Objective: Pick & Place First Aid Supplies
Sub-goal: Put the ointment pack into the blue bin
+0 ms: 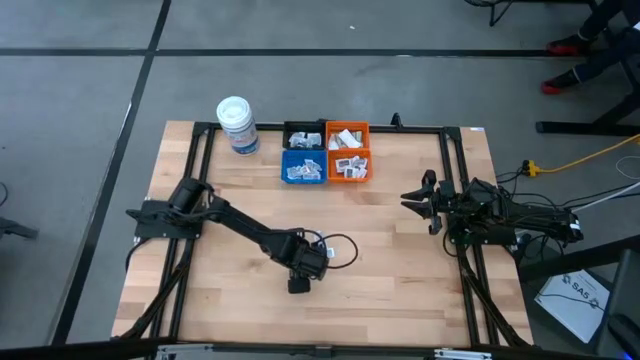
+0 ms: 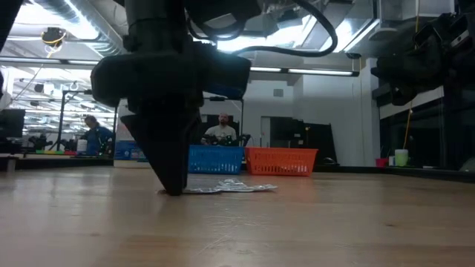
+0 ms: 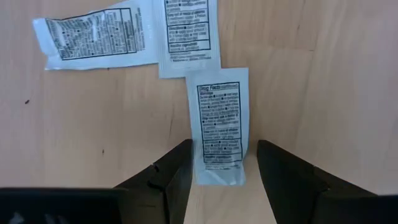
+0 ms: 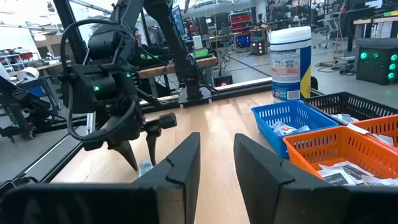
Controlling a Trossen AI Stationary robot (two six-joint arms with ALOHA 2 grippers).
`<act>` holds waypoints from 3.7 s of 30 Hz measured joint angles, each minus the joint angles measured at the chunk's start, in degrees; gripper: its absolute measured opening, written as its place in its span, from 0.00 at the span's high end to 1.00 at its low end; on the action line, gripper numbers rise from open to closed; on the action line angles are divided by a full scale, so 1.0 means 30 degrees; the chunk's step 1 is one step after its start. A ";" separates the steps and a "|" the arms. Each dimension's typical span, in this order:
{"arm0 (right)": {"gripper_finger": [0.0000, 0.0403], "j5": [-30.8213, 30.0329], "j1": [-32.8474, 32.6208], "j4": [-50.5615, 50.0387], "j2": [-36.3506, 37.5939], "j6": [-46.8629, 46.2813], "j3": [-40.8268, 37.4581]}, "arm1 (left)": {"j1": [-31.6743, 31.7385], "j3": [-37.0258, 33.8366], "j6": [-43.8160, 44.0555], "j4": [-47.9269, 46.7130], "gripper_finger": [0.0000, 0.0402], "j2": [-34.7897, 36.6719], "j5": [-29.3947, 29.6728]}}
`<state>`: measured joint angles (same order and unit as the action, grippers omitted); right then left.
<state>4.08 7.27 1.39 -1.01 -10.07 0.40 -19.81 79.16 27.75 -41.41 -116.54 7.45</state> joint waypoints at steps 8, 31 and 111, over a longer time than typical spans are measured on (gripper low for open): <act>0.75 0.0002 0.0000 0.0002 0.0003 0.0005 0.0002 | 0.0034 0.0014 0.0020 0.0250 0.65 -0.0172 -0.0457; 0.75 0.0002 0.0006 0.0000 0.0005 0.0007 0.0004 | 0.0467 -0.0045 -0.1584 0.1602 1.00 0.1292 -0.4987; 0.75 -0.0002 -0.0001 0.0004 0.0005 0.0006 0.0004 | 1.6033 -0.0013 -1.2314 -0.1343 0.73 0.5540 -0.4040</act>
<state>4.08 7.27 1.40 -1.00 -10.05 0.42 28.29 79.12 -9.19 -45.44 -99.92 -4.67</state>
